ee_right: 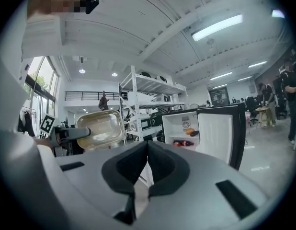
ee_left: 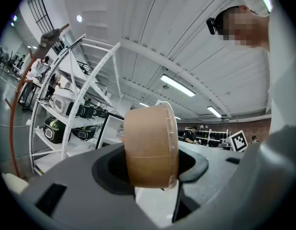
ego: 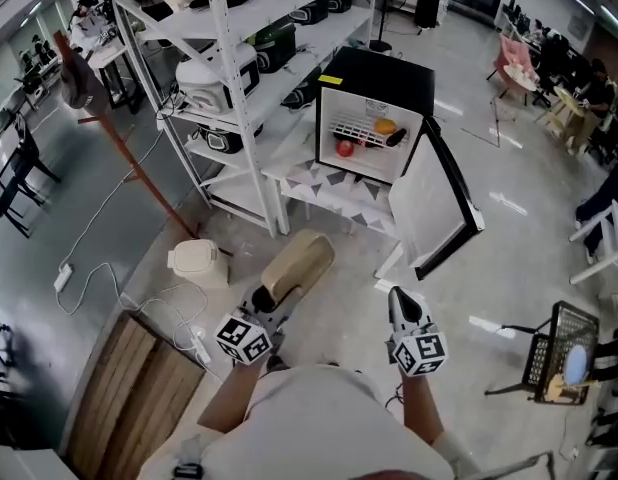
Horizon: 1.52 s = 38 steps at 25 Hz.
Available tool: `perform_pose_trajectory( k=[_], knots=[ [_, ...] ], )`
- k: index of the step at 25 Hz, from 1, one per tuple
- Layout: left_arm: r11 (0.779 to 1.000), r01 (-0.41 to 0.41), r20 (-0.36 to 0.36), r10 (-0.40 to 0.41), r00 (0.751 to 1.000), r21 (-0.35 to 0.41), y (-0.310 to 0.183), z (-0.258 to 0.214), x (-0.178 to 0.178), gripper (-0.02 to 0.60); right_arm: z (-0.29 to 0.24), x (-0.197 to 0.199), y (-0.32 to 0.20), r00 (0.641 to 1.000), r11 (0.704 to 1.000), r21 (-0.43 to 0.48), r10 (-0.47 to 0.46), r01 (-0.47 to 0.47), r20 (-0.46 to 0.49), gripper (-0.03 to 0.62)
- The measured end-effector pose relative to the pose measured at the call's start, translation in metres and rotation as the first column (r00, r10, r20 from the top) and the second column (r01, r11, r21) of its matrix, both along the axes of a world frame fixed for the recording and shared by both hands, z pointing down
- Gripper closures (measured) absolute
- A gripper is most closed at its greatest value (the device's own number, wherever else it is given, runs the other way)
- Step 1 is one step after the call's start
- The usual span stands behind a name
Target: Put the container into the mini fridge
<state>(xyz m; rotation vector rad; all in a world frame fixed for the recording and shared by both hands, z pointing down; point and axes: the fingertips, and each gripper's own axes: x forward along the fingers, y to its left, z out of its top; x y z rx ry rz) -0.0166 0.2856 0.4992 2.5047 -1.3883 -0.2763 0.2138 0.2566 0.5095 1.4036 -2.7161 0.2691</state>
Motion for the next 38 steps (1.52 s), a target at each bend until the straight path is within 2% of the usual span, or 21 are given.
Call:
perform_pose_trajectory(
  k=[11,20,27,38],
  knots=[
    [1.000,0.019,0.013,-0.019,1.000,-0.002,0.010,0.004,0.037,0.374,0.005,0.023,0.003,0.999,0.999,-0.004,-0.046,0.046,0.011,0.586],
    [0.999,0.038,0.004,-0.038,0.999,-0.015,0.000,0.009,0.034,0.374,0.013,0.017,-0.010,0.998,0.998,-0.029,-0.064,0.064,0.006,0.586],
    [0.999,0.028,-0.021,-0.028,0.999,-0.021,-0.037,0.017,0.021,0.374,0.021,0.005,-0.045,0.999,0.997,-0.056,-0.049,0.049,-0.016,0.586],
    [0.999,-0.017,-0.063,0.015,0.998,-0.034,-0.129,0.027,-0.016,0.374,0.030,-0.029,-0.129,0.998,0.994,-0.104,0.003,-0.010,-0.058,0.586]
  ],
)
